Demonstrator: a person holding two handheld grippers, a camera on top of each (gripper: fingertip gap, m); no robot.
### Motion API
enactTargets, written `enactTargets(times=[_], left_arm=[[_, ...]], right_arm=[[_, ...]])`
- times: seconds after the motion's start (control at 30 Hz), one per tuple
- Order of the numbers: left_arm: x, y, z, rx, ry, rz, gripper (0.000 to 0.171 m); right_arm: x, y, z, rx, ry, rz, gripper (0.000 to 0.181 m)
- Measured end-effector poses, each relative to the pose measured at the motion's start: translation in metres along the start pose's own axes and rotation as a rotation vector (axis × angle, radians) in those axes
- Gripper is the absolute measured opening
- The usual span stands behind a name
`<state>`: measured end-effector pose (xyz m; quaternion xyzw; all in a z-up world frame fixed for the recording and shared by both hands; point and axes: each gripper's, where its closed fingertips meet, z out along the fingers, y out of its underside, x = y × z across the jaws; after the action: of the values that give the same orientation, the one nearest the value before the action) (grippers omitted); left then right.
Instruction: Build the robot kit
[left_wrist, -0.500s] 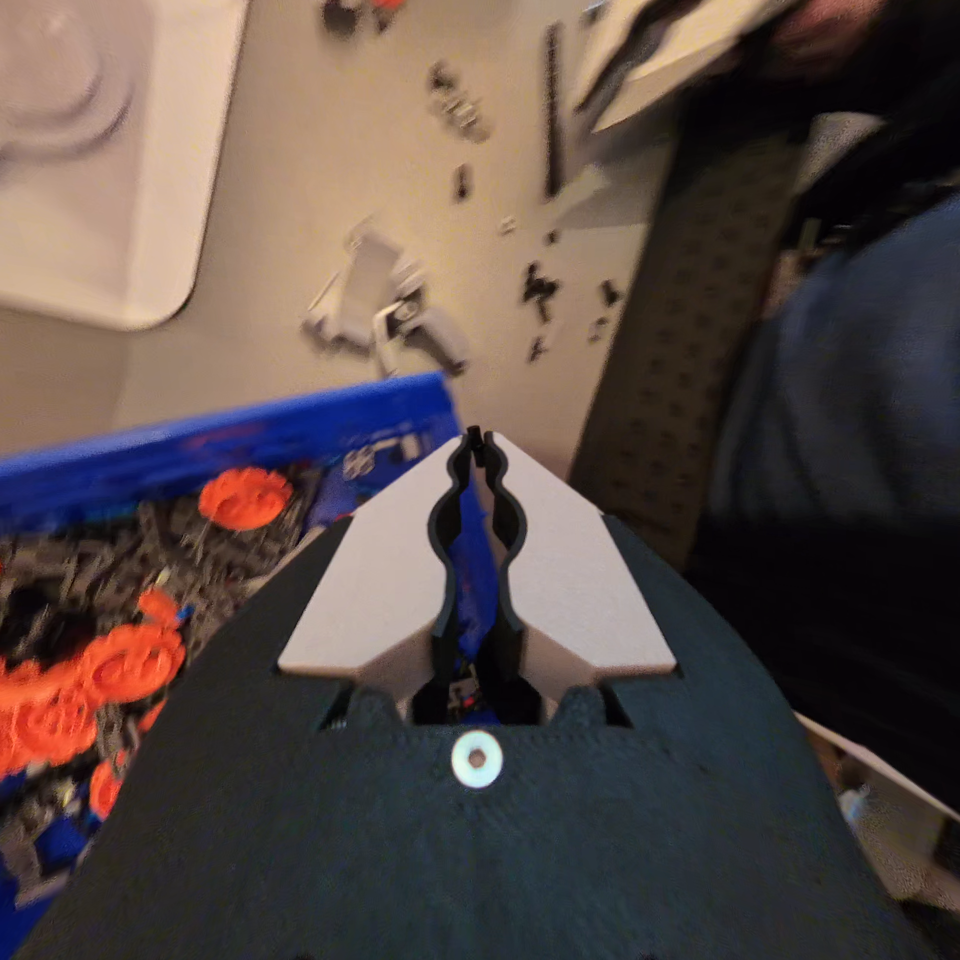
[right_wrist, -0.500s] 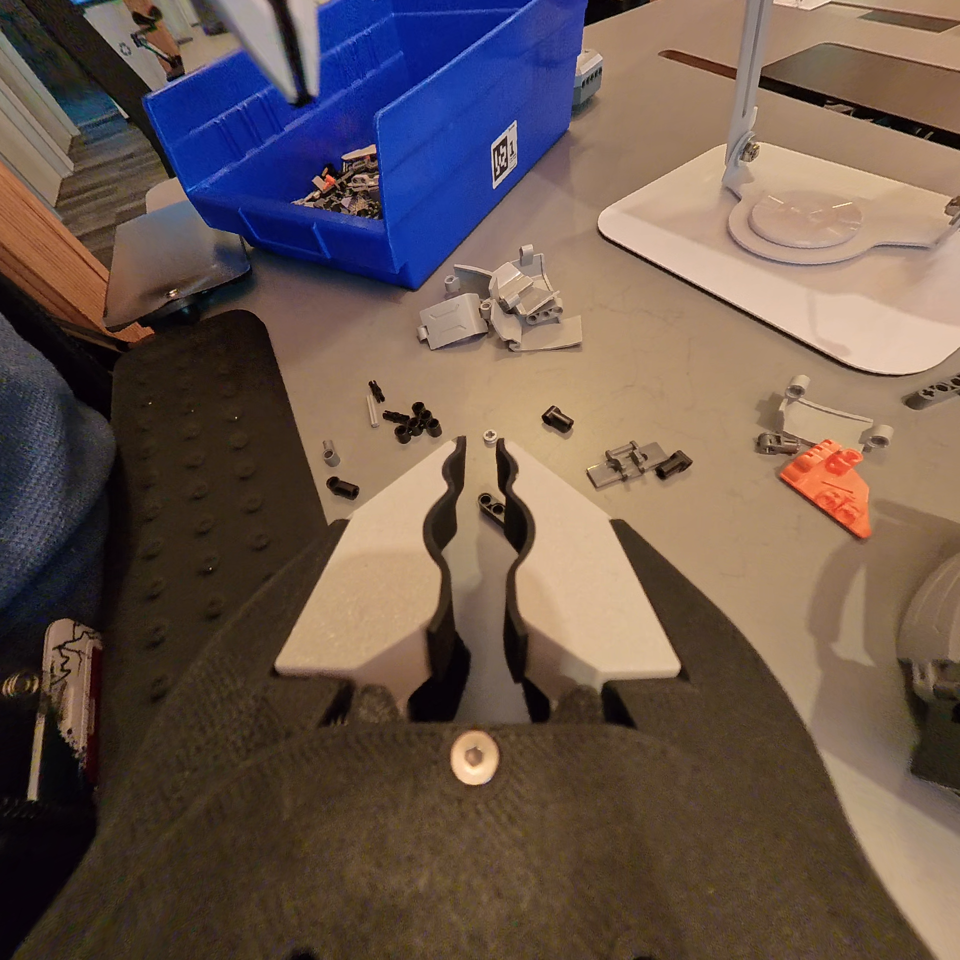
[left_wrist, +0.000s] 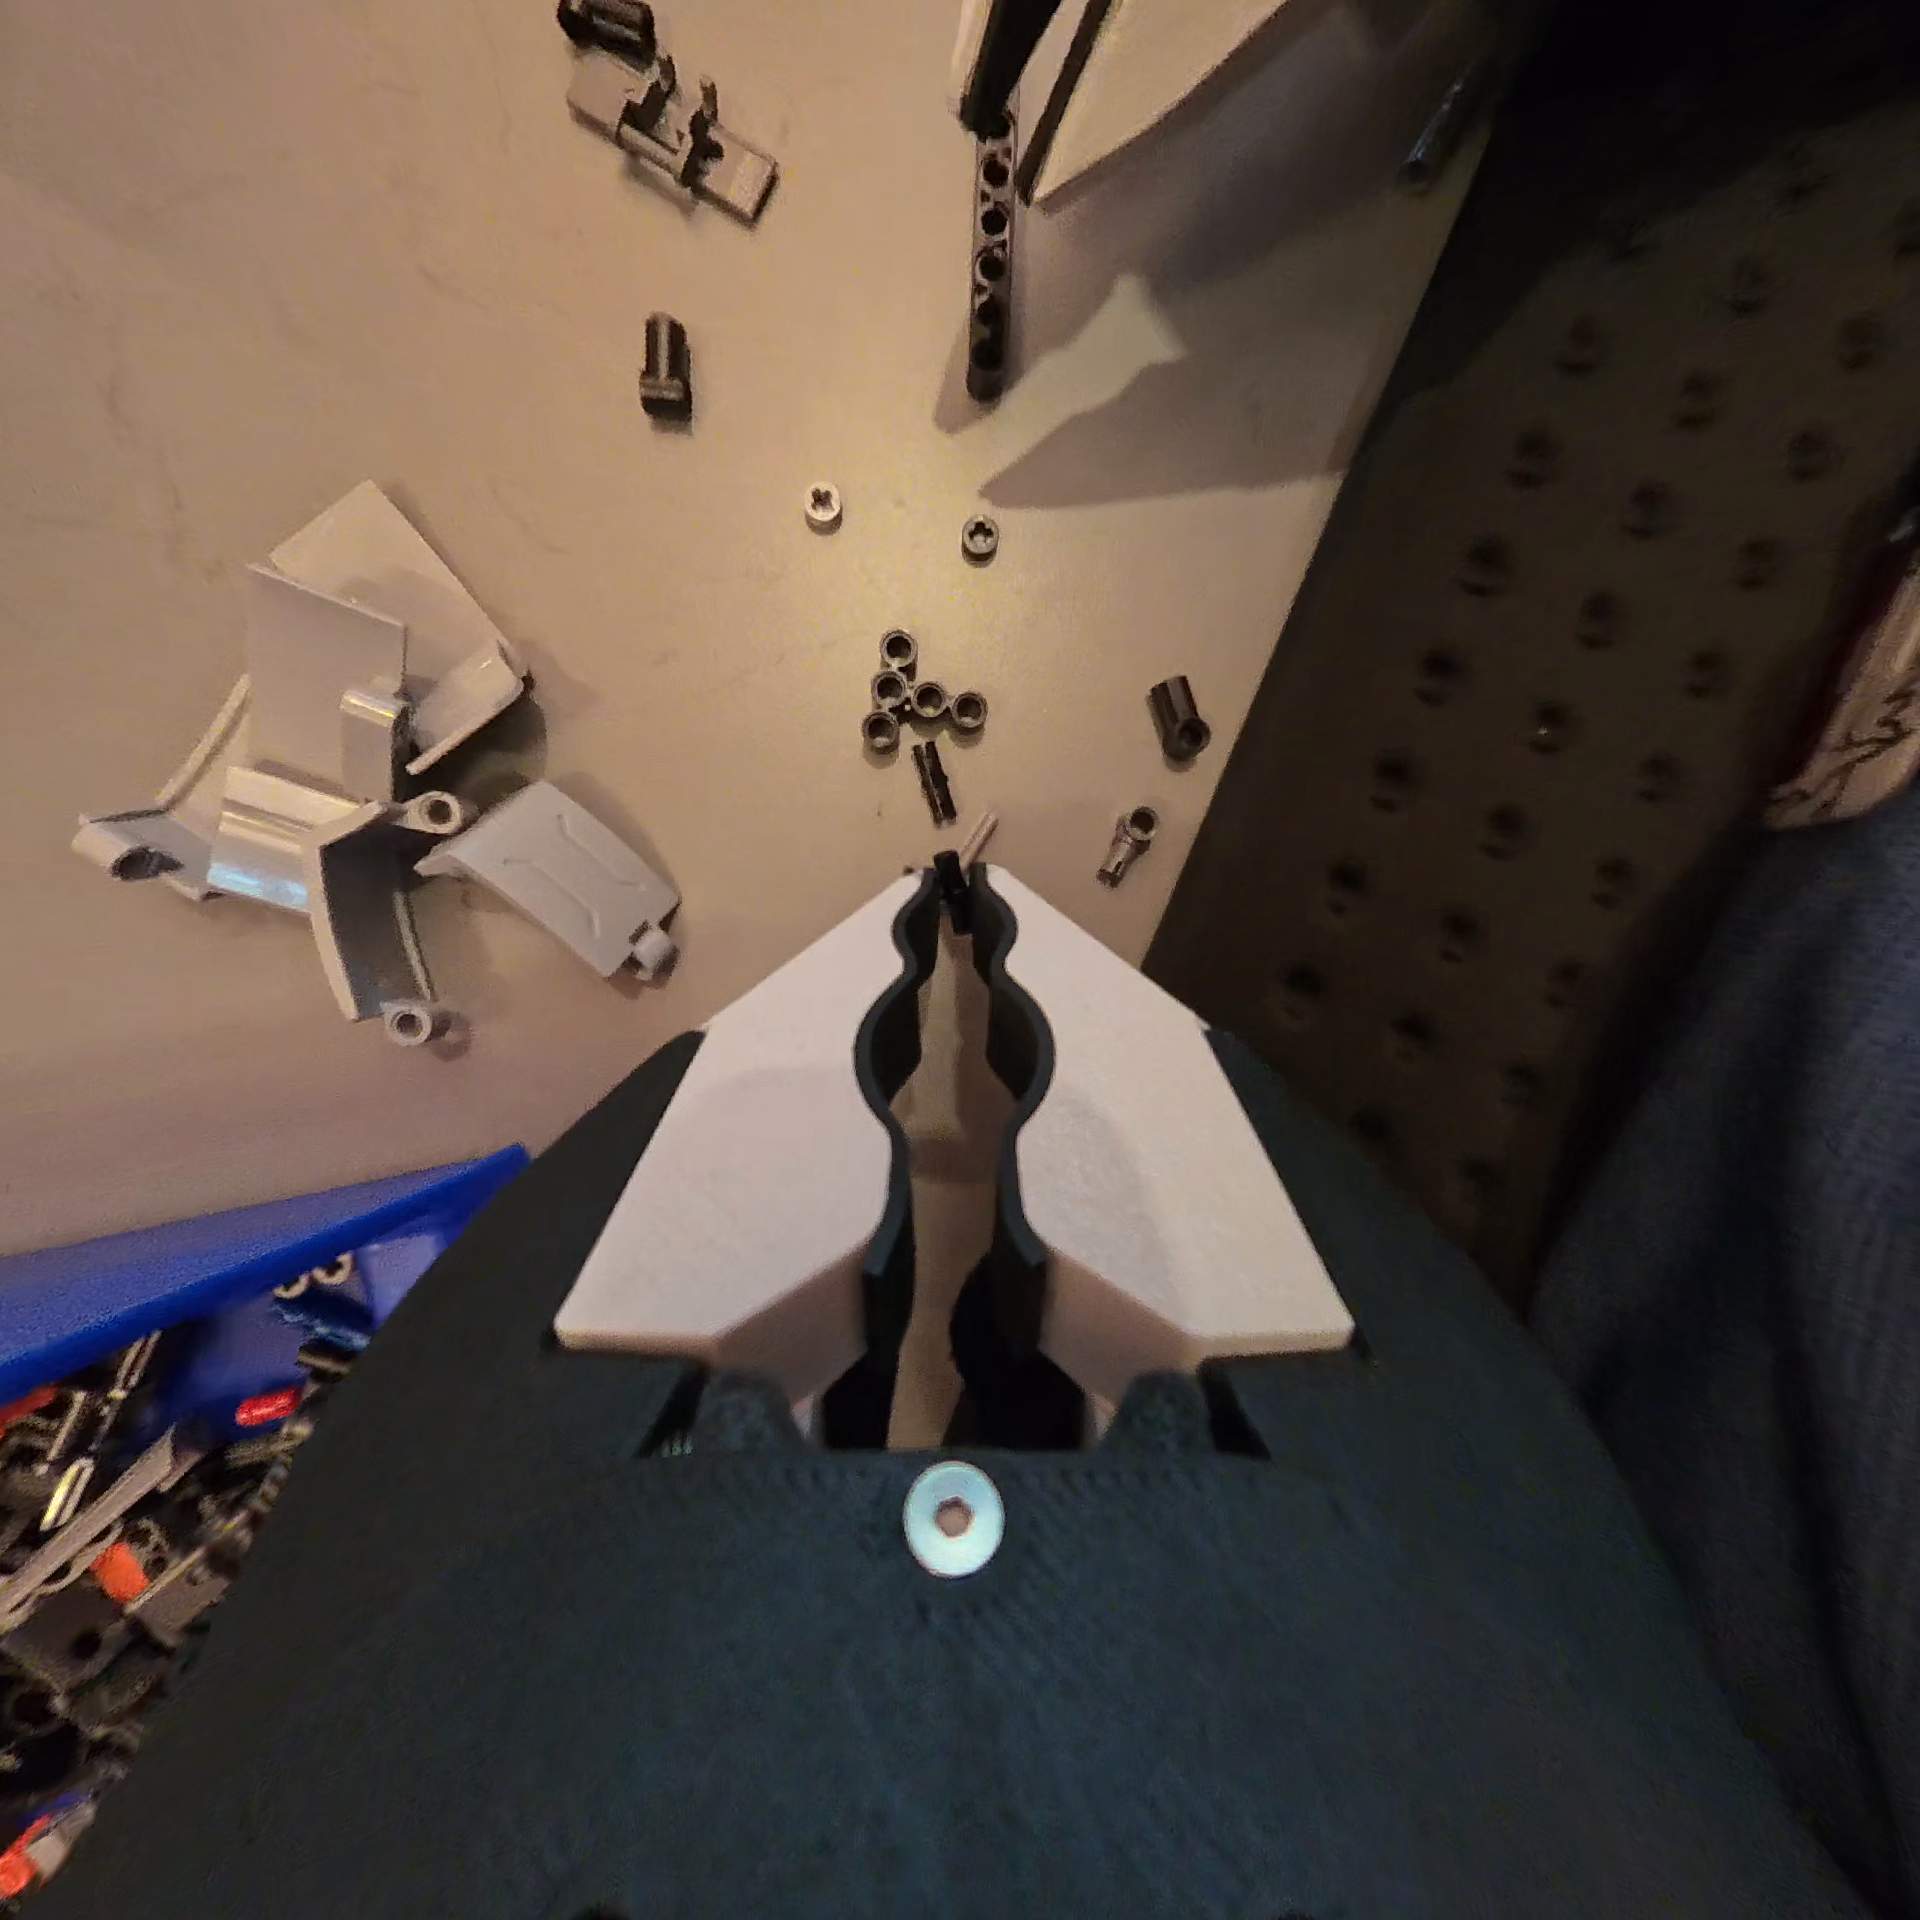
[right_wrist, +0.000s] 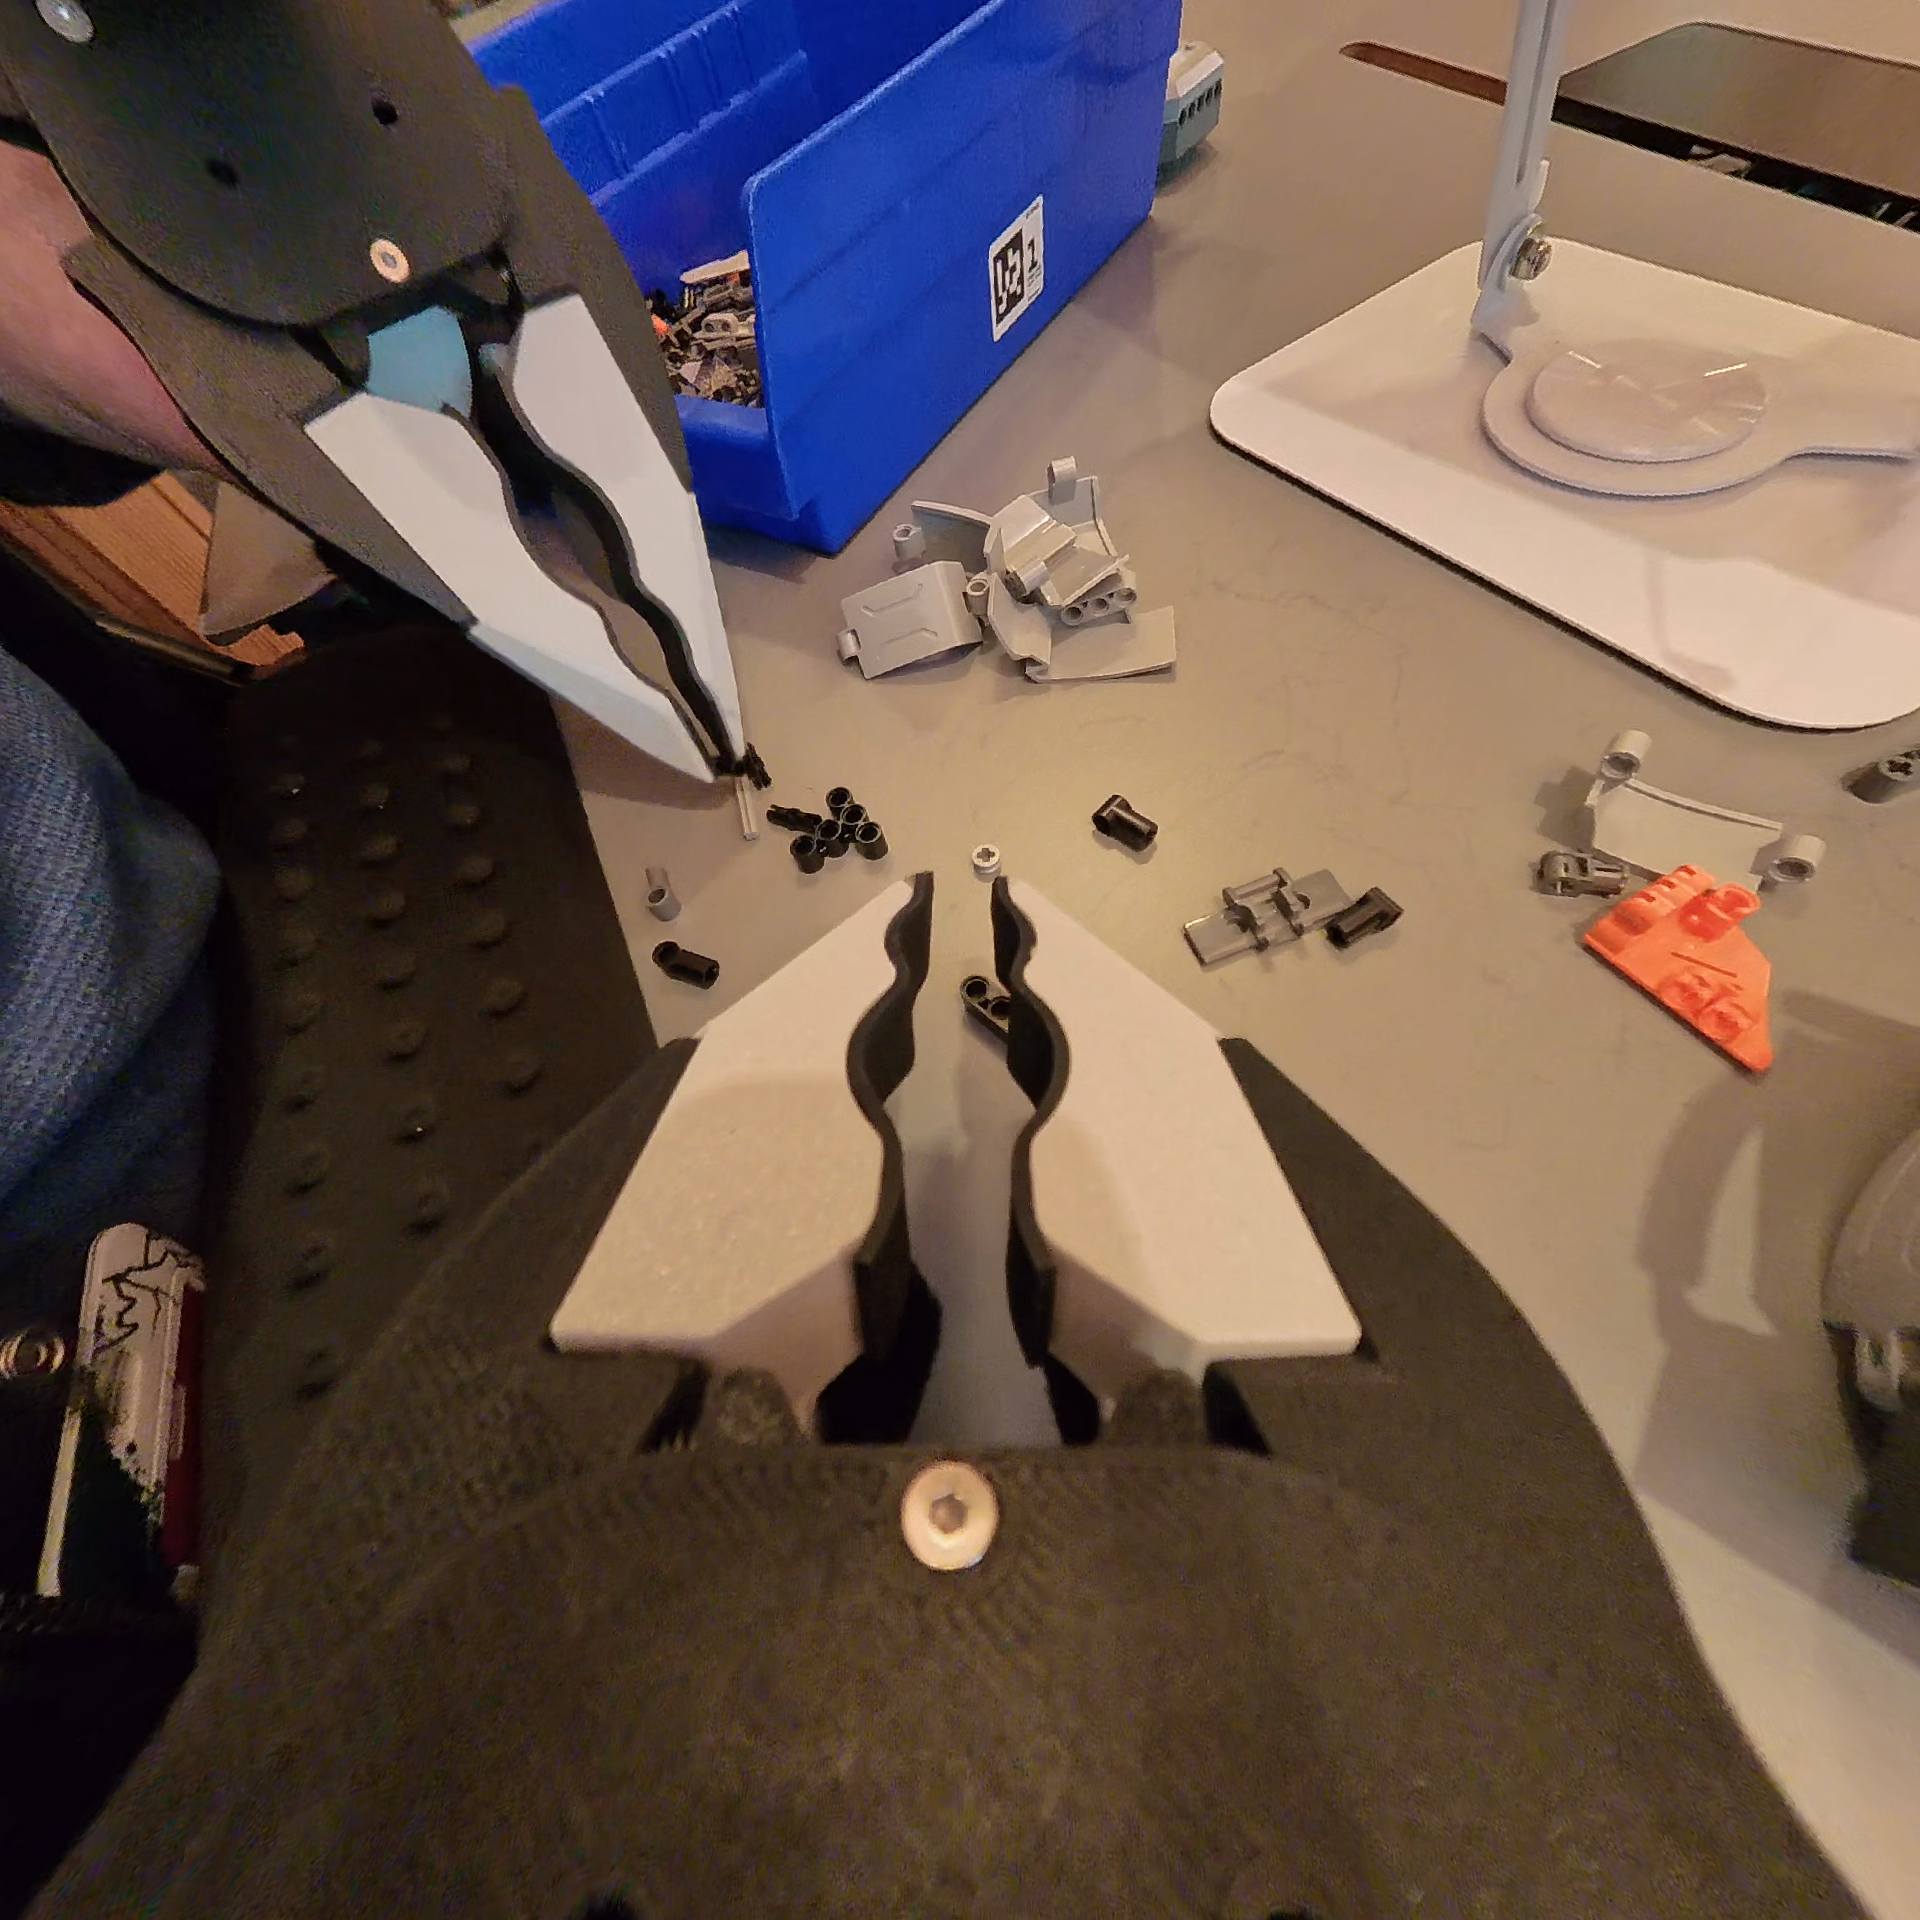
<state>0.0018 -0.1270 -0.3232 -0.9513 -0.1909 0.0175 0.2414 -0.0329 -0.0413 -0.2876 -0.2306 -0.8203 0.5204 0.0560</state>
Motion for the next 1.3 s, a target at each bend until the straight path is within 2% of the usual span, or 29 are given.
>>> enactTargets(times=[0.07,0.17,0.27,0.33,0.37,0.47,0.57,0.7,0.77,0.87,0.97,1.1,1.17,1.3], left_arm=[[-0.002,0.005,0.004,-0.016,-0.017,-0.002,0.004],[-0.001,0.008,0.004,-0.022,0.013,-0.021,0.015],[0.001,0.004,-0.005,0.003,0.068,0.008,0.014],[0.005,-0.002,-0.017,0.033,0.112,0.031,0.01],[0.013,-0.006,-0.026,0.057,0.183,0.053,0.003],[0.01,-0.01,-0.061,0.103,0.265,0.085,0.0],[-0.017,0.0,-0.098,0.113,0.26,0.091,0.0],[-0.081,0.046,-0.127,0.013,0.168,-0.069,0.001],[-0.103,0.069,-0.127,-0.049,0.126,-0.141,0.002],[-0.111,0.101,-0.108,-0.174,0.128,-0.207,0.003],[-0.109,0.117,-0.091,-0.261,0.122,-0.204,0.005],[-0.103,0.127,-0.076,-0.325,0.137,-0.21,0.006],[-0.109,0.133,-0.074,-0.361,0.084,-0.191,0.007],[-0.11,0.13,-0.072,-0.352,0.082,-0.21,0.009]], right_arm=[[0.0,0.001,0.0,-0.004,-0.001,0.001,0.008],[0.0,0.001,0.001,-0.008,-0.003,0.003,0.008],[0.0,0.002,0.001,-0.011,-0.002,0.004,0.009],[0.001,0.002,0.001,-0.012,-0.001,0.005,0.009],[0.001,0.002,0.001,-0.013,0.0,0.005,0.009],[0.001,0.002,0.001,-0.011,0.001,0.008,0.008],[0.002,0.002,0.001,-0.011,0.002,0.011,0.009],[0.002,0.002,0.002,-0.012,0.002,0.01,0.009],[0.002,0.002,0.002,-0.012,0.001,0.01,0.009],[0.002,0.002,0.002,-0.015,0.002,0.01,0.009],[0.002,0.002,0.002,-0.013,0.005,0.011,0.009],[0.003,0.001,0.001,-0.009,0.009,0.011,0.009],[0.003,0.001,0.001,-0.007,0.009,0.012,0.009],[0.003,0.001,0.001,-0.005,0.009,0.012,0.009]])
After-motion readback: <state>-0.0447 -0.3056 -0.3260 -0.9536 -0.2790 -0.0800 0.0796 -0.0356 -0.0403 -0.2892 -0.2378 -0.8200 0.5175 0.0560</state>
